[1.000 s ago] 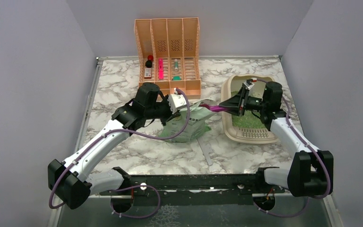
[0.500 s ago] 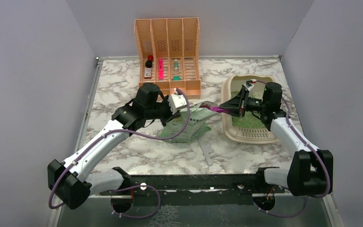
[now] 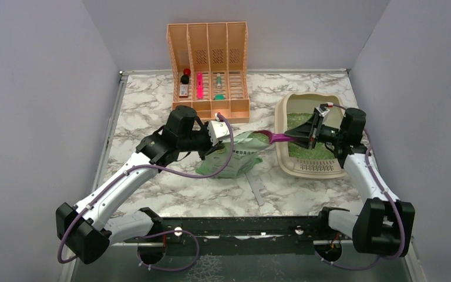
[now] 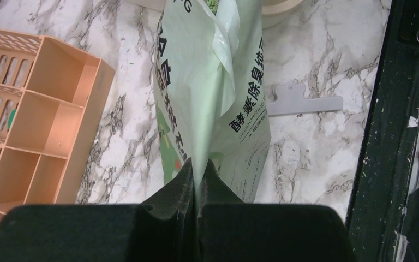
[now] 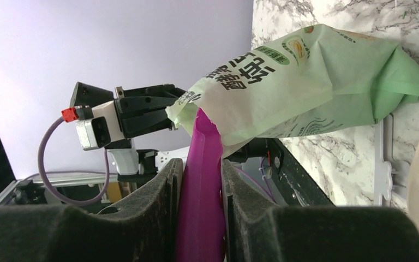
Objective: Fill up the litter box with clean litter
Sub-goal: 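Scoop the cat litter from the cat litter bag.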
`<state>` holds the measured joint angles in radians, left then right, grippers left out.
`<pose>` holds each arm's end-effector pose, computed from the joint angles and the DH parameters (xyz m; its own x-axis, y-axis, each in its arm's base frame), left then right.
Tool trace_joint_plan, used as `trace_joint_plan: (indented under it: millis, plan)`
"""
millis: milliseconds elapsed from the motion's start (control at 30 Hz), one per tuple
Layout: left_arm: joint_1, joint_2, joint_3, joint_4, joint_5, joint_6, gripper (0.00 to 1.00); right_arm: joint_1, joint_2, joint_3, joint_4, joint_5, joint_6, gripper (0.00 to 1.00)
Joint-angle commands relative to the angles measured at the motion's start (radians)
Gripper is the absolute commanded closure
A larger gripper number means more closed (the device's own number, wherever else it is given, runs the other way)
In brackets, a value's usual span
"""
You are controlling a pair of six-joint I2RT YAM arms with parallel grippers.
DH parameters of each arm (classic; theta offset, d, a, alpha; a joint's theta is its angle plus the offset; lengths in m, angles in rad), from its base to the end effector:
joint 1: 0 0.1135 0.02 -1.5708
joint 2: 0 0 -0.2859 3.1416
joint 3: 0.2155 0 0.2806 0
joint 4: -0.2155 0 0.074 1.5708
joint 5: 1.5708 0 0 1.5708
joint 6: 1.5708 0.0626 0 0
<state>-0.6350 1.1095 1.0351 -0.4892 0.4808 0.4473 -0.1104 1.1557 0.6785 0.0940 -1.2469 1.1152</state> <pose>0.2083 -0.1894 0.3398 -0.0242 0.4942 -0.8690 0.9440 0.2974 0.1429 0.2678 0.0300 0.2674 -0.9168 0.3892 -0.0898 -0.0354 0.1448 0.9888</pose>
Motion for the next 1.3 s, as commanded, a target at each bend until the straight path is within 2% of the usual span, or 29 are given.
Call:
trace_joint_plan:
  millis: [0, 300, 633, 700, 867, 1267]
  plan:
    - [0.008, -0.054, -0.004, 0.008, 0.025, 0.020, 1.00, -0.047, -0.024, -0.013, -0.055, -0.091, -0.038, 0.99]
    - [0.008, -0.044, 0.009, -0.015, 0.147, 0.002, 1.00, -0.147, -0.036, -0.004, -0.091, -0.156, -0.062, 0.99]
    - [0.008, -0.034, 0.026, -0.032, 0.092, 0.027, 1.00, -0.186, -0.060, -0.016, -0.091, -0.173, -0.017, 0.99]
    - [0.008, -0.027, 0.034, -0.035, 0.095, 0.027, 1.00, -0.187, -0.074, 0.016, -0.159, -0.131, -0.052, 0.99]
    - [0.008, 0.000, 0.058, -0.039, 0.116, 0.017, 1.00, -0.184, -0.074, 0.173, -0.465, -0.063, -0.249, 0.99]
    - [0.008, 0.005, 0.115, -0.066, 0.062, 0.024, 1.00, -0.183, -0.070, 0.292, -0.595, 0.024, -0.291, 0.99]
